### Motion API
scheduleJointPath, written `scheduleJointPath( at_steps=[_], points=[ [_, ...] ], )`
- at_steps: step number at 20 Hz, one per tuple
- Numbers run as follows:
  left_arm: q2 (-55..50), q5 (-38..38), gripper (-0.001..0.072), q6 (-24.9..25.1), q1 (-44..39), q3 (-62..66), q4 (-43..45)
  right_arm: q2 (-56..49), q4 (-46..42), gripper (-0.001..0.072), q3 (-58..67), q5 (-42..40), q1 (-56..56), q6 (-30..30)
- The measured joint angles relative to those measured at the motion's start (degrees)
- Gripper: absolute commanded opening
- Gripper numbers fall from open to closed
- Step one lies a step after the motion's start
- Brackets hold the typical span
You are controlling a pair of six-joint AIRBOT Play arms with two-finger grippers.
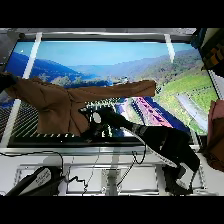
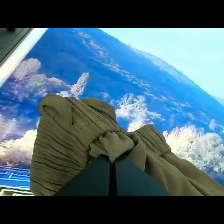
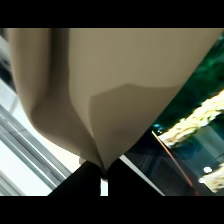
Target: Fold the clothes and pants, and hang the long-sleeved shirts on hangers.
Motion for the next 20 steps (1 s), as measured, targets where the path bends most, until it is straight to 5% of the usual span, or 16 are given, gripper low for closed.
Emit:
scheduleJointPath(
  at_steps=[10, 20],
  points=[
    [6.7, 9.5, 0.0029, 0.0, 0.0, 0.0, 0.0, 8.0, -20.9, 0.0015, 15.2, 8.9, -14.3, 1.0],
    [9.1, 12.0, 0.0029, 0.0, 0.0, 0.0, 0.0, 27.2, -25.0, 0.0015, 19.8, 3.7, -42.2, 1.2]
  ],
)
